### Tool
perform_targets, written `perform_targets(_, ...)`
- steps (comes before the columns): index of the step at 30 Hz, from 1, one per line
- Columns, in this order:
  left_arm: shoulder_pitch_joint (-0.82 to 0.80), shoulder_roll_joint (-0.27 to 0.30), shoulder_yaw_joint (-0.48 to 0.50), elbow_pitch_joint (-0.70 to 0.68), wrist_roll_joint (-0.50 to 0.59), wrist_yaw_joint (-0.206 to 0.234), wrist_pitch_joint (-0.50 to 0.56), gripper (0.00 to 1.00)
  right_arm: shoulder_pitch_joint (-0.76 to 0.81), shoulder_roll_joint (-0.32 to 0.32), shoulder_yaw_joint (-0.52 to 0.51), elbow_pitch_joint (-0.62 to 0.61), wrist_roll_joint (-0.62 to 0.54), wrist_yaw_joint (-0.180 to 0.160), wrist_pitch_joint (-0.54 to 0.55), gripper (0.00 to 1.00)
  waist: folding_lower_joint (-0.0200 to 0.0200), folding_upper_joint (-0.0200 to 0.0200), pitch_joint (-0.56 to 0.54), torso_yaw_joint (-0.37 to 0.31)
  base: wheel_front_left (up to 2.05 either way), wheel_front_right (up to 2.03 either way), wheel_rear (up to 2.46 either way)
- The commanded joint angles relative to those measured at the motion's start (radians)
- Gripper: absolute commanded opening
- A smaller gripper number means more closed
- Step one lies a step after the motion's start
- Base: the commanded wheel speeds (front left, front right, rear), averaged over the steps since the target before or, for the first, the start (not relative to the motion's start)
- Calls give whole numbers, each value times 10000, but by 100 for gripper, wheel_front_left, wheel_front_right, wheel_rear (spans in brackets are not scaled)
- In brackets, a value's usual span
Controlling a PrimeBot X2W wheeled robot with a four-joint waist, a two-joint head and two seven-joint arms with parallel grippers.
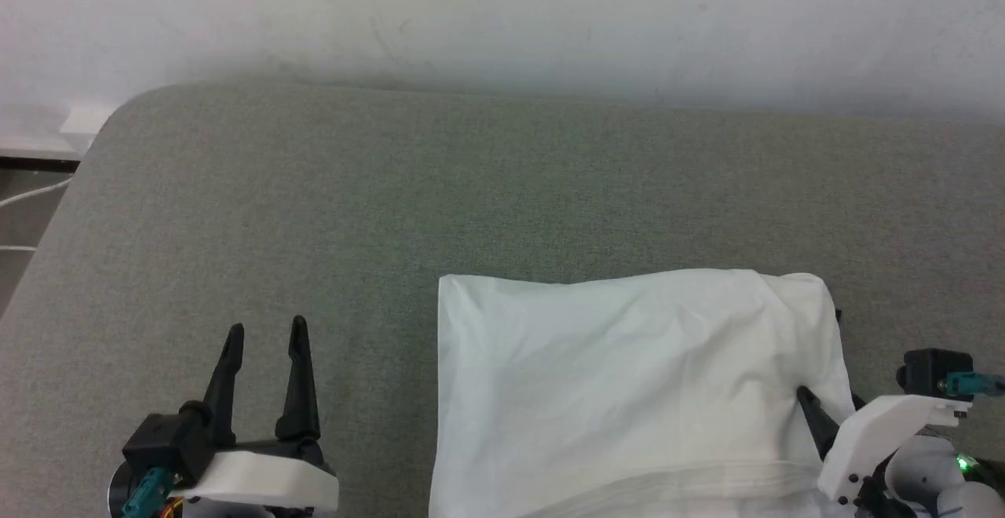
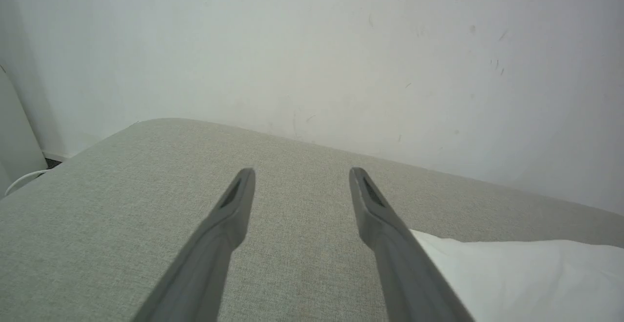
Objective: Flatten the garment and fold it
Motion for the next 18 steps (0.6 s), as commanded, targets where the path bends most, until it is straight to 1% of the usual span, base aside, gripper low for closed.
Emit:
perform_targets(1, 22, -128, 143, 59, 156, -163, -46, 100, -17, 134, 116, 330, 6, -9, 178, 100, 0, 0, 124, 104, 0, 0, 0)
perform_targets(5, -11, -354, 374, 232, 497, -510, -46, 100, 16, 234, 399, 887, 381, -9, 533, 100, 0, 0, 272, 164, 0, 0, 0)
perform_targets(7, -30, -413, 419, 263, 558, -585, -47, 100, 35, 249, 566, 982, 503, -9, 610, 100, 0, 0, 313, 173, 0, 0, 0)
perform_targets(8, -53, -469, 457, 304, 614, -653, -47, 100, 58, 256, 718, 1057, 625, -9, 645, 36, 0, 0, 344, 178, 0, 0, 0)
perform_targets(9, -77, -519, 491, 349, 669, -713, -47, 100, 69, 259, 850, 1094, 733, -9, 618, 0, 0, 0, 369, 179, 0, 0, 0)
perform_targets(12, -146, -643, 595, 469, 798, -864, -47, 100, 60, 158, 1158, 997, 981, -9, 207, 0, 0, 0, 405, 148, 0, 0, 0)
perform_targets(15, -185, -722, 641, 611, 929, -986, -47, 100, -61, -51, 1028, 757, 1069, -9, -567, 0, 0, 0, 352, 91, 0, 0, 0)
perform_targets(18, -162, -784, 723, 691, 1012, -1062, -47, 100, -109, -353, 660, 557, 1025, -9, -1177, 0, 0, 0, 232, 27, 0, 0, 0)
